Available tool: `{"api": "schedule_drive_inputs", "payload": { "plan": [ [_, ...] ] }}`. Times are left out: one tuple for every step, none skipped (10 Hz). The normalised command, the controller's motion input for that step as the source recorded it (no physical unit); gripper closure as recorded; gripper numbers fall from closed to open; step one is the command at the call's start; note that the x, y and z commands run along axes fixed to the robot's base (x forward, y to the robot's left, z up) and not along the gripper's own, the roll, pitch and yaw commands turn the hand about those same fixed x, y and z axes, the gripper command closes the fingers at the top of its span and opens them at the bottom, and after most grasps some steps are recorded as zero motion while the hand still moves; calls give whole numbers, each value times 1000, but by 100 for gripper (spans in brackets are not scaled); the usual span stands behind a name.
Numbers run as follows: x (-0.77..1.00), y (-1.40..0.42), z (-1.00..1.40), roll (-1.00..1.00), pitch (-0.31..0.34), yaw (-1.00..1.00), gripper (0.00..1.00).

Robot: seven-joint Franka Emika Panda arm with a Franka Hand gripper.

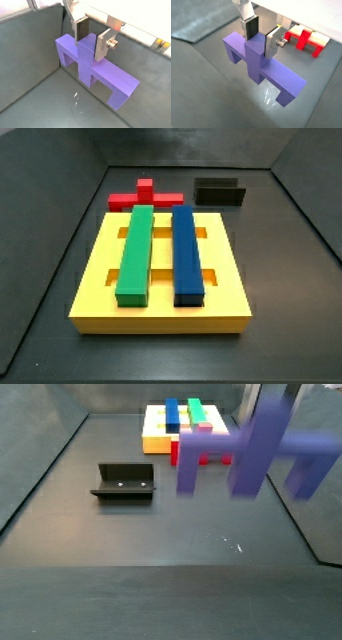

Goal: Pick up the purple object. Move up. Move to above the board. Insert the purple object.
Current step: Move to above the board.

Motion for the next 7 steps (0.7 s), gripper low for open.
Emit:
{"api": "schedule_drive_inputs", "payload": {
  "plan": [
    [50, 8, 700, -20, 57, -3, 100],
    [58, 9, 348, 0, 82, 1, 100],
    [37, -3, 230, 2, 75, 3, 100],
    [146, -1400, 135, -2, 318, 37, 100],
    [145, -1400, 126, 31, 283, 43, 100],
    [139, -1400, 126, 62, 196, 38, 100],
    [138, -1400, 127, 1, 80, 20, 100]
  ]
}}
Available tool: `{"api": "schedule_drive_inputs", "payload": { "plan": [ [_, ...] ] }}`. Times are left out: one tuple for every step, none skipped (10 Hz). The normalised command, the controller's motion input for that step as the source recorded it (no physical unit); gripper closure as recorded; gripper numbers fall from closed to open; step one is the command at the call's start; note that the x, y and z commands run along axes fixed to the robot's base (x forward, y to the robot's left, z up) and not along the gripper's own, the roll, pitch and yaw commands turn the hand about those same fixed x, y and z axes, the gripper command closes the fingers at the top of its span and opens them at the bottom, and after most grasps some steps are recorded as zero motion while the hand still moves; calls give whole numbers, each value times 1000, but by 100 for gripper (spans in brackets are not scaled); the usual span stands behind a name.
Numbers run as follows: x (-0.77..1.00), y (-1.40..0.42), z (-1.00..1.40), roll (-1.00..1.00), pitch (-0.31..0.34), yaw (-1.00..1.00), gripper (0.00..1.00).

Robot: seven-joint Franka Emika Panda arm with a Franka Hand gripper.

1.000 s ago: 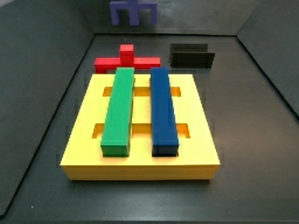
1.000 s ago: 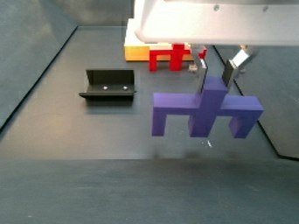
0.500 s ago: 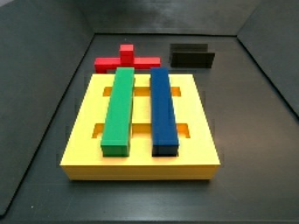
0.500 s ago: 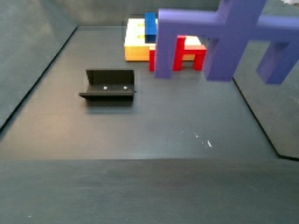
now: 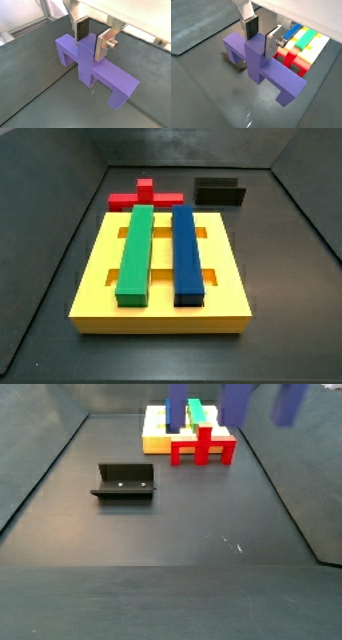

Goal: Pick up the purple object. Move up. Move to above the board. Insert the purple object.
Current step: Move to above the board.

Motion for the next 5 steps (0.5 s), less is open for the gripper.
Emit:
{"api": "schedule_drive_inputs", "payload": {
  "plan": [
    [138, -1400, 129, 5, 44, 20, 100],
    [134, -1400, 131, -9, 22, 9, 100],
    [132, -1400, 132, -15, 22, 12, 100],
    [133, -1400, 135, 7, 23, 17, 100],
    [137, -1400, 144, -16, 39, 9, 100]
  ]
}}
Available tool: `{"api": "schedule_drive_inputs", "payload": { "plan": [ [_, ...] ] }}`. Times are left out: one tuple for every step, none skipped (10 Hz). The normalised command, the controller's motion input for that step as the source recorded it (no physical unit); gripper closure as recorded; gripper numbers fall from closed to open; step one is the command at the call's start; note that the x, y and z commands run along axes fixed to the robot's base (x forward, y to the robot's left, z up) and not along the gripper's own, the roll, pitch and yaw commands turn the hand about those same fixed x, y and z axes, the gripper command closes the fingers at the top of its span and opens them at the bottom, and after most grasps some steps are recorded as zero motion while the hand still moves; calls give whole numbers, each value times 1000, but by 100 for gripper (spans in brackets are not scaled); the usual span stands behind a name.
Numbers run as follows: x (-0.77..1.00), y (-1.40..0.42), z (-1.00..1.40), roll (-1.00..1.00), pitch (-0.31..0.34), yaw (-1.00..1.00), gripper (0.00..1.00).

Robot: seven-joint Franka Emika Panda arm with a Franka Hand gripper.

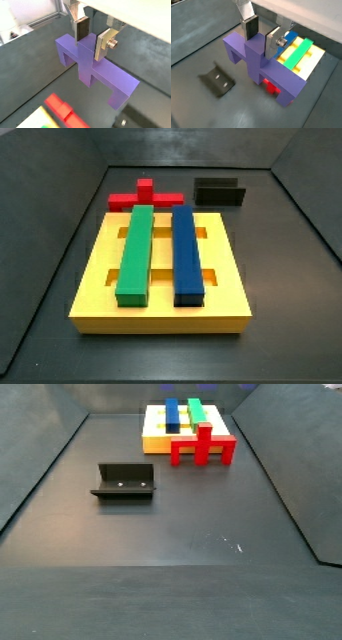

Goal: Pick up the purple object. Move up. Move to above the board. Insert the purple object.
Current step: Move to above the board, then insert the purple object.

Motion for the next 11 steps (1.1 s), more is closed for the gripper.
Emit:
{"api": "schedule_drive_inputs", "payload": {
  "plan": [
    [144, -1400, 151, 7, 63, 6, 100],
    [157, -1400, 154, 8, 86, 11, 100],
    [183, -1400, 155, 2, 116, 10, 100],
    [214, -1400, 160, 0, 144, 8, 100],
    [250, -1400, 180, 16, 161, 10, 100],
    [170, -768, 104, 23, 166, 11, 100],
    [140, -488, 71, 31, 167, 0, 100],
    [0, 0, 0, 14, 0, 0, 100],
    [0, -89, -126, 91, 0, 0, 100],
    [0, -329, -594, 279, -29, 26, 100],
    [80, -406, -683, 329, 0, 74, 100]
  ]
}}
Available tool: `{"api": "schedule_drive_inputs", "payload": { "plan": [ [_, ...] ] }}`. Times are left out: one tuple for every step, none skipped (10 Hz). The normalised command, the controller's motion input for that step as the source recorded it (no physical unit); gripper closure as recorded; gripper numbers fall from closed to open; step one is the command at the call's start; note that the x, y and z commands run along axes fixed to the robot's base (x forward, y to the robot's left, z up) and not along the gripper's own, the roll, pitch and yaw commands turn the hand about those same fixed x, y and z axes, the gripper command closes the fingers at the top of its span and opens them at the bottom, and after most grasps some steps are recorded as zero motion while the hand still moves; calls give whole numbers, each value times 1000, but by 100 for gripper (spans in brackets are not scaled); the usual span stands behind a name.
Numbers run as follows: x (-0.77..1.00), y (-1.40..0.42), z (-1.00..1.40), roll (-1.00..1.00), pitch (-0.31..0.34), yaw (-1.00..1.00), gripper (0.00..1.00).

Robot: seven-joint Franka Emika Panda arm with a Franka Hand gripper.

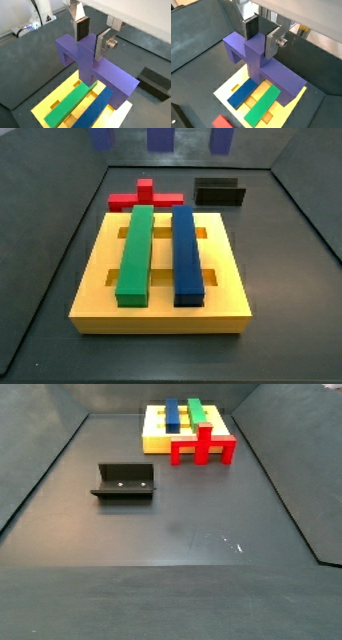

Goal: Pick up the purple object. Move up. Move to above the board. Insert the purple object.
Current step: Insert the purple object.

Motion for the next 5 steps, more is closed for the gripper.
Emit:
{"api": "schedule_drive_inputs", "payload": {
  "plan": [
    [54, -494, -720, 303, -6, 146, 100],
    [51, -529, -766, 253, -50, 209, 100],
    [89, -549, -769, 243, -59, 186, 100],
    [197, -371, -980, 93, -97, 14, 100],
    [203, -266, -891, 0, -97, 0, 100]
  ]
}}
